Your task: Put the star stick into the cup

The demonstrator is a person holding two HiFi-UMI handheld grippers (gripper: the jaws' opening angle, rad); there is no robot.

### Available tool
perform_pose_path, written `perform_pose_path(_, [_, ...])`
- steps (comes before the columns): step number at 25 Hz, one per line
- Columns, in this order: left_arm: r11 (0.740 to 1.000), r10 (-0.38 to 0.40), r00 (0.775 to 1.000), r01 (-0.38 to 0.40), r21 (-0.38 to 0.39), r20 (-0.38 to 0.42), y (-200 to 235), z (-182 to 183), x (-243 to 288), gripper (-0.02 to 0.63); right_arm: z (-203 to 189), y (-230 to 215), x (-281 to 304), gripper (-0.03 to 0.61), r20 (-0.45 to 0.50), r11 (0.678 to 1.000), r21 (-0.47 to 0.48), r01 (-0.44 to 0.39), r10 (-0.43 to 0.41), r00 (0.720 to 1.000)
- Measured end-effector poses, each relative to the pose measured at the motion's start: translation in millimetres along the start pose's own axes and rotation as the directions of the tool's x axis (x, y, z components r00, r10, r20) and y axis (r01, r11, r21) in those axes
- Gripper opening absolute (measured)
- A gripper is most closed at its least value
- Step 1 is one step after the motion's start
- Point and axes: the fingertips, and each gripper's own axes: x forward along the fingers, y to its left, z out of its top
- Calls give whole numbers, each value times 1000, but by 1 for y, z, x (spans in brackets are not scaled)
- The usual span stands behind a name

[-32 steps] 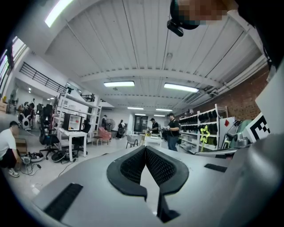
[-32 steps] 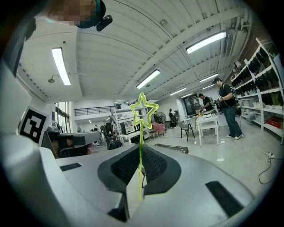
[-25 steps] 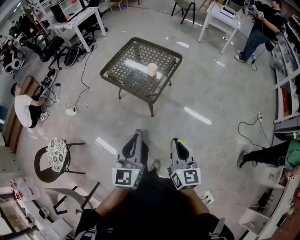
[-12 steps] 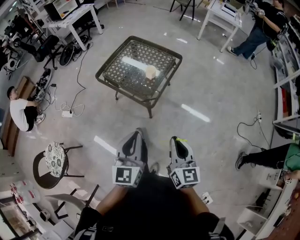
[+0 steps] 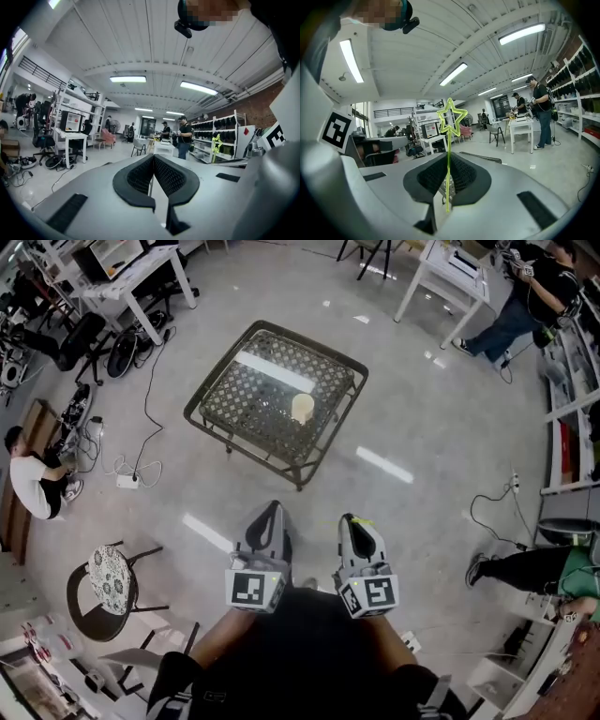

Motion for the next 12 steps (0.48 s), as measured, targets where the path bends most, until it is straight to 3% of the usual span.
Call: perform_pose_path(12, [997, -72, 997, 72, -25, 4, 81, 25, 93, 17, 23, -5, 123, 20, -26, 998, -19, 60, -61, 998])
